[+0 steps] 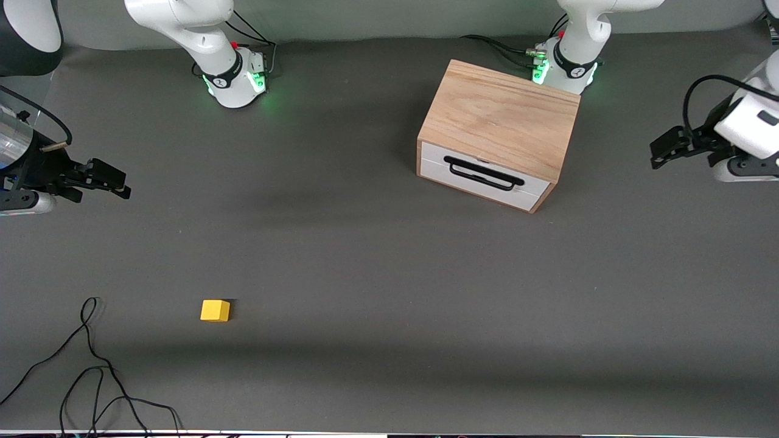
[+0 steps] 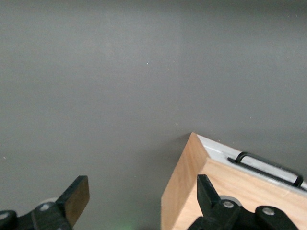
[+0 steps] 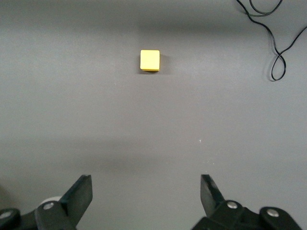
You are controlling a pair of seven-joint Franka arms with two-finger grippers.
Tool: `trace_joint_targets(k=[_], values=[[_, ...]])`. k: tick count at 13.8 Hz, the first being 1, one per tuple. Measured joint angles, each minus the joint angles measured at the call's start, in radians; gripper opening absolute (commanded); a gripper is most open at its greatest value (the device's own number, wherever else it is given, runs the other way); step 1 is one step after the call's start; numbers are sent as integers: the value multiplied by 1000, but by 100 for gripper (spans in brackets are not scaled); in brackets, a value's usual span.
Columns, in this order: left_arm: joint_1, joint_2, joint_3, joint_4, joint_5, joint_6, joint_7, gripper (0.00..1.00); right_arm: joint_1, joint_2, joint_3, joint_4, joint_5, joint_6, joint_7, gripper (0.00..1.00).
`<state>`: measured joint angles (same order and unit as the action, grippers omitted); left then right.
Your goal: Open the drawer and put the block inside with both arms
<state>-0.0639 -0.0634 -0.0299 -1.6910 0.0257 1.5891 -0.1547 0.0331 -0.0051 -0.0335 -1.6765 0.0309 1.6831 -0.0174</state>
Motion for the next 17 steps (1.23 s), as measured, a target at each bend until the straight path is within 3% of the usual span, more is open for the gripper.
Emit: trace_joint_targets(k=[5, 10, 13, 17], values=[[-11, 31, -72, 24, -3, 2, -321, 100, 0, 0, 0, 0, 0, 0, 0, 100], [-19, 90, -281, 59, -1, 13, -905, 100, -1, 1, -1, 0, 0, 0, 0, 100], [-23, 142, -388, 81, 1, 16, -1154, 100, -1, 1, -2, 0, 0, 0, 0, 100], [-104, 226, -426, 88, 21, 37, -1409, 100, 0, 2, -1, 0, 0, 1, 0, 100]])
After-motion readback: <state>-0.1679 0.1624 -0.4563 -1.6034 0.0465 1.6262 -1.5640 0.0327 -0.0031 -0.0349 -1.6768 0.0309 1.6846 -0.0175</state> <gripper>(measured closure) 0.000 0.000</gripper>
